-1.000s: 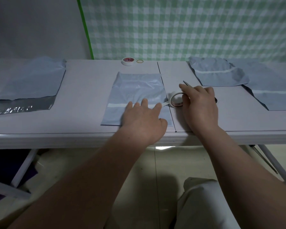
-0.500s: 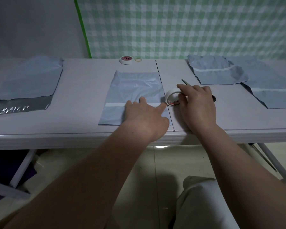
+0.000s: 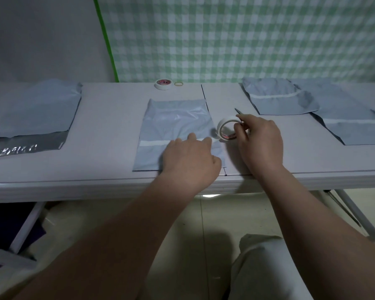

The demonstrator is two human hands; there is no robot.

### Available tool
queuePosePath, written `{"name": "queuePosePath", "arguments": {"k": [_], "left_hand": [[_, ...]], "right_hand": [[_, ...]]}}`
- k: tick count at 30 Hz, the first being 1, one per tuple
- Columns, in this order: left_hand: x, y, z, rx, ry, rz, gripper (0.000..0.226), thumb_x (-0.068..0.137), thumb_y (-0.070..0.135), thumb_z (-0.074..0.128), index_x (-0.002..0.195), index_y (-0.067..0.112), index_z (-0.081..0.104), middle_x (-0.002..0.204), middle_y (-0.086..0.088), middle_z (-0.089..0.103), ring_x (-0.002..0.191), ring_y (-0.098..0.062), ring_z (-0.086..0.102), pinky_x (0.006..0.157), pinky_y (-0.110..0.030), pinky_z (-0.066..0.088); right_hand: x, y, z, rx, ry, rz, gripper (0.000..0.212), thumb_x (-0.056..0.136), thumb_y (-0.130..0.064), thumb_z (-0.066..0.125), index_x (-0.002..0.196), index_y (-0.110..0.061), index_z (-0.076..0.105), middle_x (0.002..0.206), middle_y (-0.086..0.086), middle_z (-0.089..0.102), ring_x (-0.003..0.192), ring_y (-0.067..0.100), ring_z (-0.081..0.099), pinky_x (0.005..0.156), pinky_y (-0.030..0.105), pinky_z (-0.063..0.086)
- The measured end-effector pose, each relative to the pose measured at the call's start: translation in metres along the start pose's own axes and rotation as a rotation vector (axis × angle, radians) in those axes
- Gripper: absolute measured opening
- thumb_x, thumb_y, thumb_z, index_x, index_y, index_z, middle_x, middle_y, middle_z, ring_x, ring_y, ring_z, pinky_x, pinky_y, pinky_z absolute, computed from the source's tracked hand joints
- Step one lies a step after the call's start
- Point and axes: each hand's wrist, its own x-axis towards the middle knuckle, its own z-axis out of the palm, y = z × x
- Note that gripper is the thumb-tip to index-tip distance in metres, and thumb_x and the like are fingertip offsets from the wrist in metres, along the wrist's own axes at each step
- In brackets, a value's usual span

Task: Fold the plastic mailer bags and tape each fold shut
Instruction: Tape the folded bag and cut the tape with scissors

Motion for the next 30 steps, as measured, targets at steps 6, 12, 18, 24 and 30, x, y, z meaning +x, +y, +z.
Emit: {"name": "queuePosePath", "arguments": {"k": [6, 12, 18, 24, 30], "left_hand": [[0.017, -0.012, -0.016, -0.132, 0.201, -0.077, 0.033, 0.094, 0.037, 0.043, 0.118, 0.02, 0.06, 0.118, -0.004, 0.061, 0.11, -0.025, 0.055, 0.08, -0.033, 0.04], [0.047, -0.011, -0.025, -0.656, 0.161, 0.005, 0.035, 0.082, 0.03, 0.069, 0.115, 0.019, 0.067, 0.094, 0.0, 0.069, 0.097, -0.017, 0.062, 0.081, -0.024, 0.042], [0.051, -0.021, 0.001, -1.058, 0.109, -0.131, 0.009, 0.084, 0.011, 0.067, 0.075, 0.011, 0.066, 0.071, -0.011, 0.069, 0.069, -0.023, 0.07, 0.078, -0.039, 0.058], [0.055, -0.031, 0.011, -1.255, 0.083, -0.209, 0.006, 0.085, 0.006, 0.064, 0.081, 0.009, 0.064, 0.078, -0.008, 0.068, 0.072, -0.018, 0.072, 0.085, -0.038, 0.057], [0.054, -0.032, 0.013, -1.298, 0.105, -0.21, 0.01, 0.088, 0.007, 0.061, 0.08, 0.003, 0.066, 0.081, -0.011, 0.068, 0.072, -0.016, 0.07, 0.081, -0.031, 0.057]], "right_hand": [[0.005, -0.004, -0.006, -0.005, 0.012, -0.011, 0.029, 0.092, -0.026, 0.054, 0.118, -0.025, 0.065, 0.102, 0.001, 0.069, 0.1, 0.028, 0.052, 0.069, 0.03, 0.035], [0.008, -0.017, -0.011, -0.002, -0.048, -0.095, 0.03, 0.09, -0.03, 0.06, 0.118, -0.024, 0.065, 0.104, -0.001, 0.068, 0.102, 0.024, 0.051, 0.076, 0.032, 0.038], [0.014, 0.008, -0.03, -0.128, -0.104, 0.088, 0.027, 0.092, -0.035, 0.045, 0.079, -0.02, 0.063, 0.077, 0.005, 0.055, 0.093, 0.035, 0.054, 0.062, 0.031, 0.03], [0.024, 0.008, -0.044, -0.402, -0.337, 0.343, 0.02, 0.09, -0.032, 0.058, 0.084, -0.013, 0.055, 0.092, 0.008, 0.057, 0.083, 0.028, 0.047, 0.065, 0.029, 0.032], [0.037, -0.011, -0.058, -0.478, -0.495, 0.41, 0.035, 0.075, -0.025, 0.072, 0.067, -0.011, 0.041, 0.074, 0.003, 0.047, 0.075, 0.026, 0.049, 0.056, 0.026, 0.034]]}}
